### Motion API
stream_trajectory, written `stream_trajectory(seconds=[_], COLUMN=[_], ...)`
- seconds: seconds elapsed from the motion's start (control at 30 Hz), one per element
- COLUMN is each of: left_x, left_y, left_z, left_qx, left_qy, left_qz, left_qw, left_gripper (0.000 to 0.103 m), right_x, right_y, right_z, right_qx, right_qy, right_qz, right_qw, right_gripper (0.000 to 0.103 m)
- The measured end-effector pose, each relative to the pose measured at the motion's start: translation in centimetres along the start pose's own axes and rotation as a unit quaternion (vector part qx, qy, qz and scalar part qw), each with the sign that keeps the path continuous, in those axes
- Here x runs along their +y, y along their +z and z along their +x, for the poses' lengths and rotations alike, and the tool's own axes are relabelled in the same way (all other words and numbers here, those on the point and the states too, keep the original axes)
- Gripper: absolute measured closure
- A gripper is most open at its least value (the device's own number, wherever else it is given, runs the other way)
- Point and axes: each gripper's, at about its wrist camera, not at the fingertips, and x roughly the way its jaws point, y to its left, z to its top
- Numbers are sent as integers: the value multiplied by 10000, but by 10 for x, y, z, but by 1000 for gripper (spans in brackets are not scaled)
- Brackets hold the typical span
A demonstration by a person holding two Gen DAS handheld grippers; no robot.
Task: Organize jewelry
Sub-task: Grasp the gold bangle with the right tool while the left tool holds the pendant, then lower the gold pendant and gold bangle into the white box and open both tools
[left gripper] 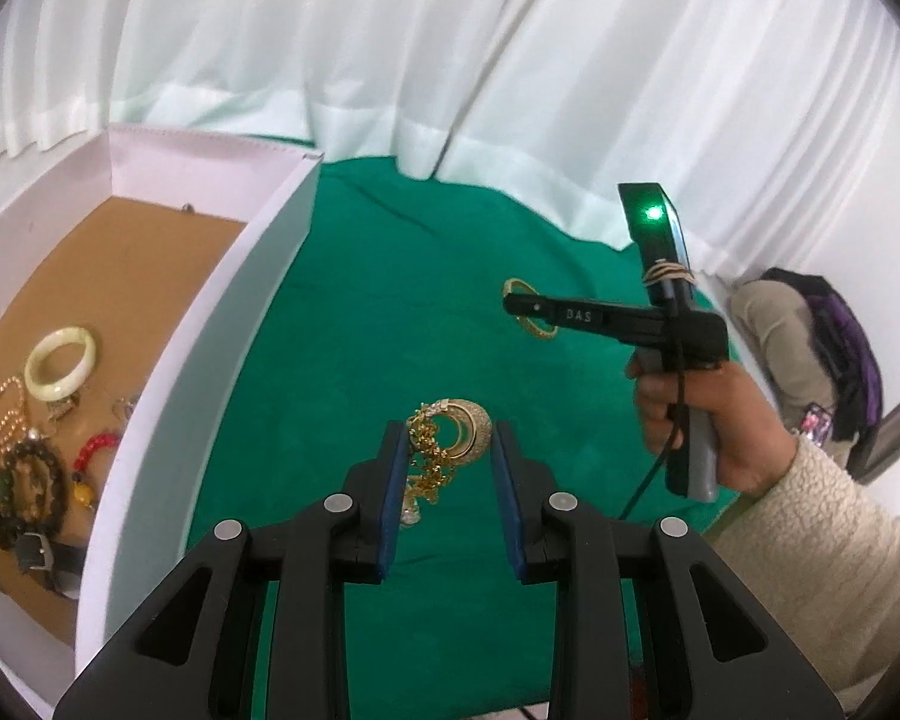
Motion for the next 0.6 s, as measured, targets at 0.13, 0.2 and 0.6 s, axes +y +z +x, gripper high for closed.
stream_trajectory(seconds=[0.13,0.2,0.6], left_x=[-6,-4,99], left_y=[14,22,53], left_z=[-30,-54,-158], left_qx=[-180,-354,-1163], left_qy=[-248,-305,986], left_qz=[-10,-8,-373], left_qw=[9995,9989,9876], left_gripper=[76,76,76], right_x=[9,18,159], right_y=[-1,2,44], right_z=[-37,-53,-109], right_qx=[-215,-331,-697], right_qy=[188,306,1402], right_qz=[-70,-99,-1114], right_qw=[9996,9989,9814], right_gripper=[98,98,98])
